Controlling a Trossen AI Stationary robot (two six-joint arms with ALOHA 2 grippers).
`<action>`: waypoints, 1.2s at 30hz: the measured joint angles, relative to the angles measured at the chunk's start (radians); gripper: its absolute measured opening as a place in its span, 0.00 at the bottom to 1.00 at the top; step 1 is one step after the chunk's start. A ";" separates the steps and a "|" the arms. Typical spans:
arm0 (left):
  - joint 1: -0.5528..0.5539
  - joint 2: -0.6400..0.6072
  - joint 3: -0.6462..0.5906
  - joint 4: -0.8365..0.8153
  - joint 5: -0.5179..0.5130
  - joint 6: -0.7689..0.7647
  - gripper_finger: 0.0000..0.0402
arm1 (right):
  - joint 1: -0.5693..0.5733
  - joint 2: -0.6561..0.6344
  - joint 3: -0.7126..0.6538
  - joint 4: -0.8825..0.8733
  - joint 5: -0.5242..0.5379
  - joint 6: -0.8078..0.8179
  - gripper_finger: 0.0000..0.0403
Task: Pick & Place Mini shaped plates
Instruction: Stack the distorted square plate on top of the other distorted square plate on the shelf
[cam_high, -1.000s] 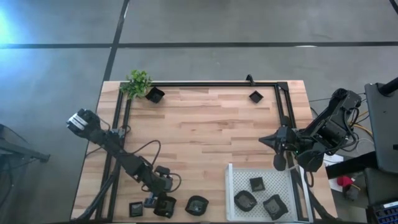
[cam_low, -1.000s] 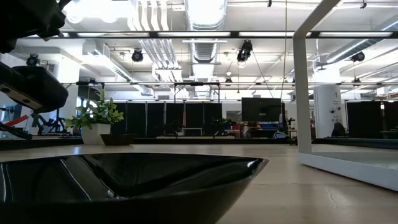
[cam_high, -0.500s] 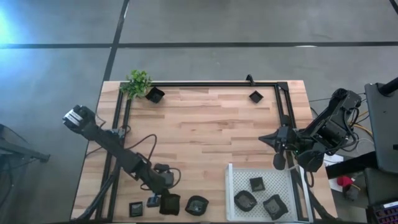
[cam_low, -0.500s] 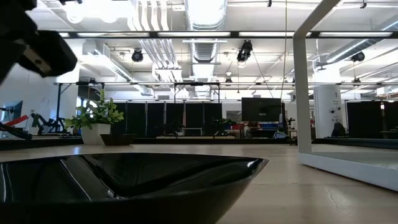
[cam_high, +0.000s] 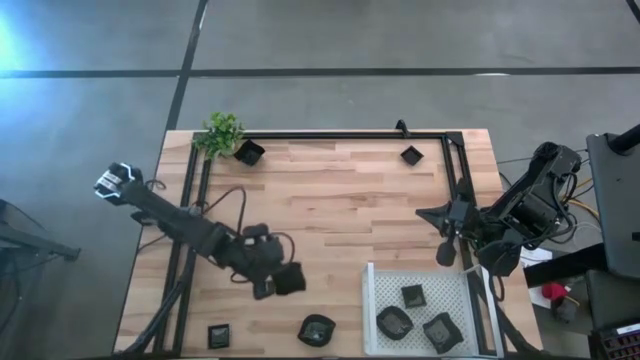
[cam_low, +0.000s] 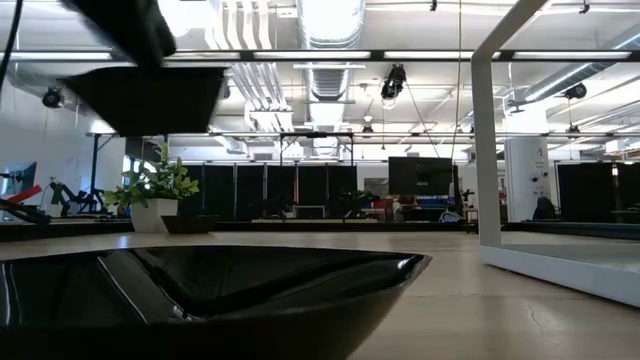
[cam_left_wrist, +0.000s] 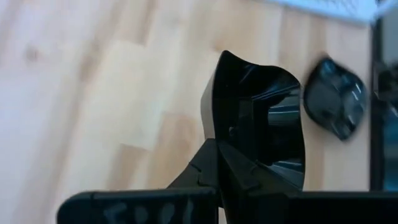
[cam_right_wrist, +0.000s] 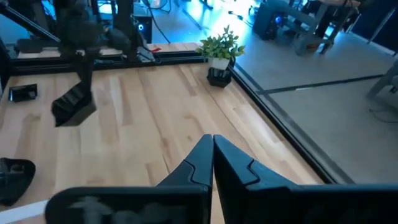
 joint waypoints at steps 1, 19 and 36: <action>0.015 -0.005 0.010 -0.004 -0.016 0.008 0.00 | 0.000 0.000 0.000 0.000 0.000 -0.008 0.02; 0.213 -0.001 0.165 0.020 -0.477 0.200 0.00 | -0.112 0.074 -0.004 0.009 0.075 -0.058 0.02; 0.254 0.011 0.166 0.386 -0.761 0.537 0.00 | -0.345 0.160 -0.002 0.372 -0.035 -0.357 0.16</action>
